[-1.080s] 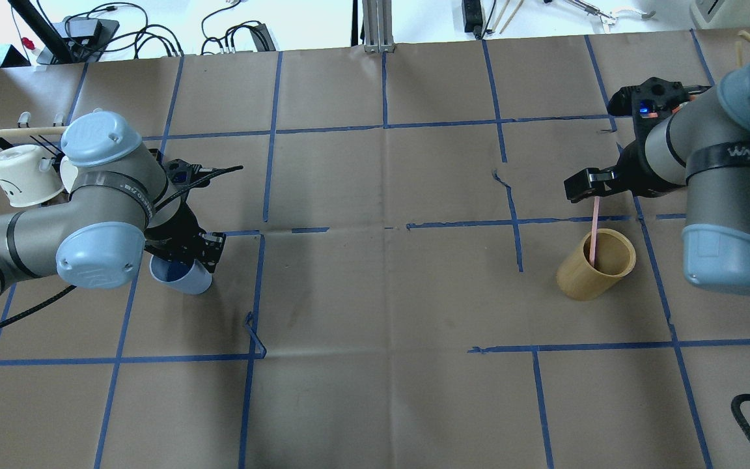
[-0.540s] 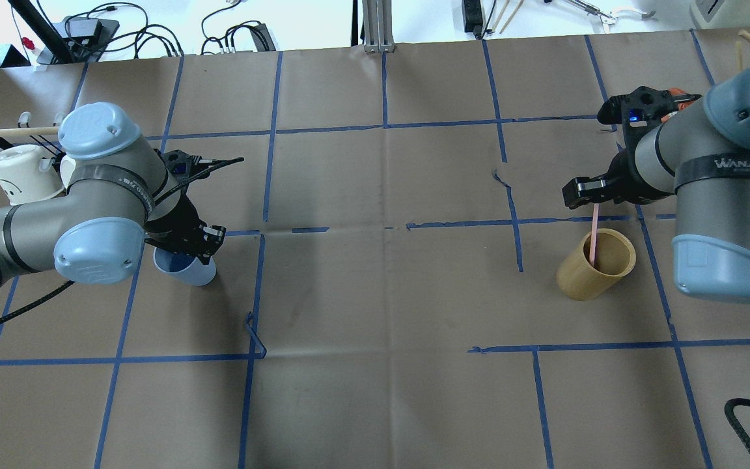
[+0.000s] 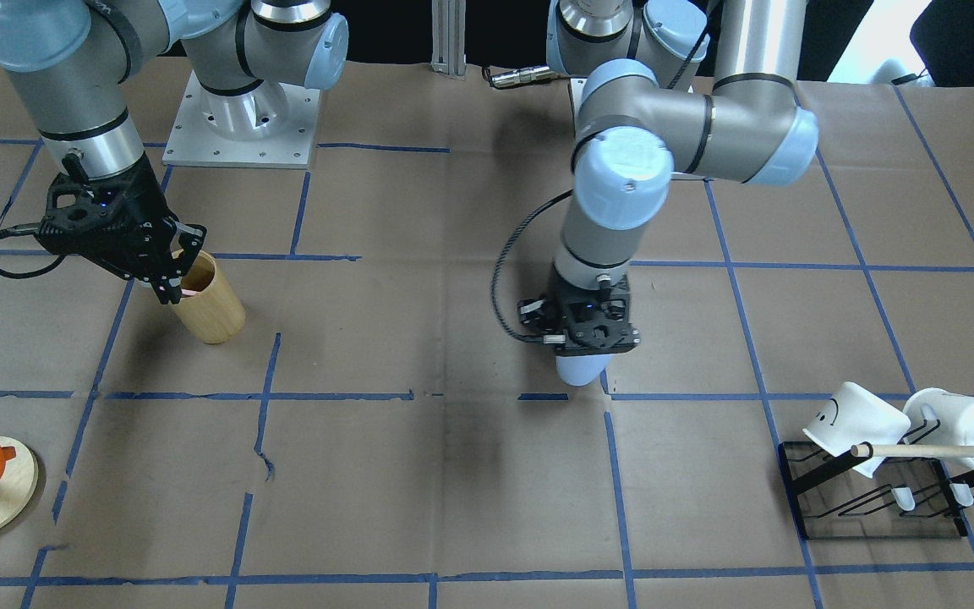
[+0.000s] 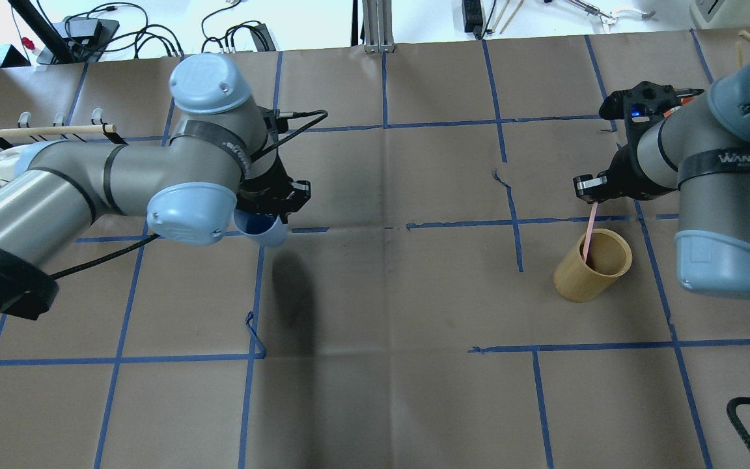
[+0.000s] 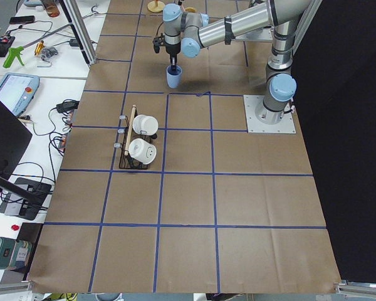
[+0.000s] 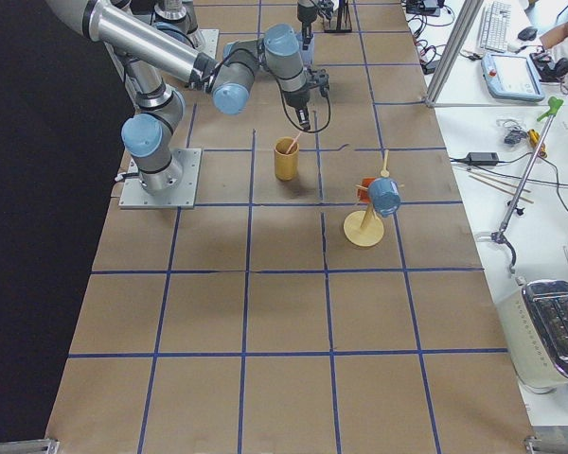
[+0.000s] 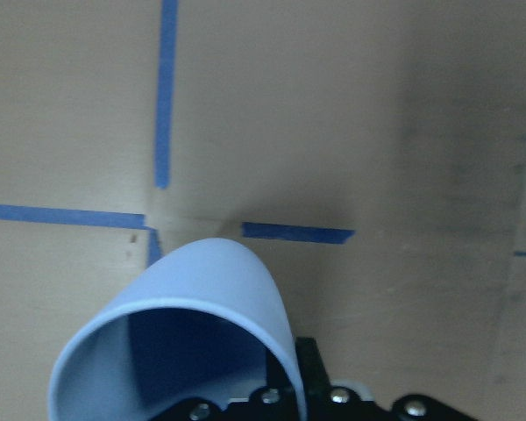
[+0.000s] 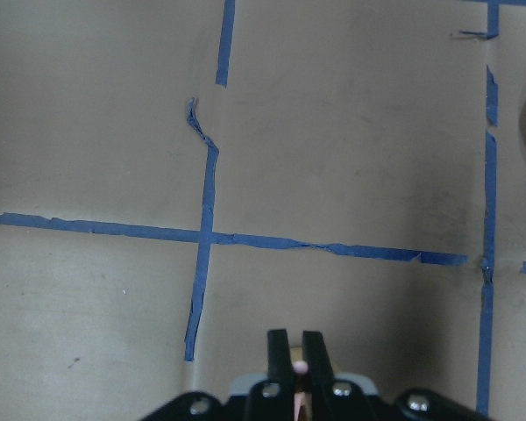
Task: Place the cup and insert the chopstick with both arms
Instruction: 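Carry the blue cup to table center with left while right lifts chopstick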
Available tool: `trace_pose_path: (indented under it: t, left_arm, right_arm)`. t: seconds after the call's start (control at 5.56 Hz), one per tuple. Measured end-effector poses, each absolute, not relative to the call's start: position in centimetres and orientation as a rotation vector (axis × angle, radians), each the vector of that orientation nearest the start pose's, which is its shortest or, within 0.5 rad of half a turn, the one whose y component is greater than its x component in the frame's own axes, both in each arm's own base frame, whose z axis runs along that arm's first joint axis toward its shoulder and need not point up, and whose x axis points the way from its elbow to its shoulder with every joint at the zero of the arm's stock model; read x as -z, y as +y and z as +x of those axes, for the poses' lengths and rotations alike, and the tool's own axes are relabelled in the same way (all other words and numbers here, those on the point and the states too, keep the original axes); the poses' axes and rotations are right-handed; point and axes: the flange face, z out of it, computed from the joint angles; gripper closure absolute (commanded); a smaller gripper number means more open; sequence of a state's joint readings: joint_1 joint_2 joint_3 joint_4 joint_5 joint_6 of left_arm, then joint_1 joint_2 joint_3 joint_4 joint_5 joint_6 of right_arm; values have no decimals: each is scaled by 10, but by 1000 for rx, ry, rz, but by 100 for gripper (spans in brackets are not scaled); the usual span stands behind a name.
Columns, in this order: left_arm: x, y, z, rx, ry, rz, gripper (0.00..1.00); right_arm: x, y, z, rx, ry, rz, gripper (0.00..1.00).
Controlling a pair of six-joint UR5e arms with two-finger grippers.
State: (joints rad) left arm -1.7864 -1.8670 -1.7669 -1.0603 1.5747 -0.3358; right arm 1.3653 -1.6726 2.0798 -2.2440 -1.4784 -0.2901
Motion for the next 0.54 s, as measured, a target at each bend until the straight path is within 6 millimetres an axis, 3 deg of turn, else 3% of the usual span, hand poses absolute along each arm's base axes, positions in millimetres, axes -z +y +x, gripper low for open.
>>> trace_pose_path:
  t: [0.18, 0.36, 0.54]
  left_arm:
    - [-279, -539, -317, 46, 3134, -303, 93]
    - [-268, -541, -362, 48, 3127, -402, 92]
    - [-263, -538, -387, 43, 3133, -463, 78]
  right_arm:
    - [-389, -471, 48, 403, 3083, -146, 91]
    - [-428, -487, 44, 338, 3082, -138, 91]
    - [-471, -502, 41, 257, 3080, -123, 91]
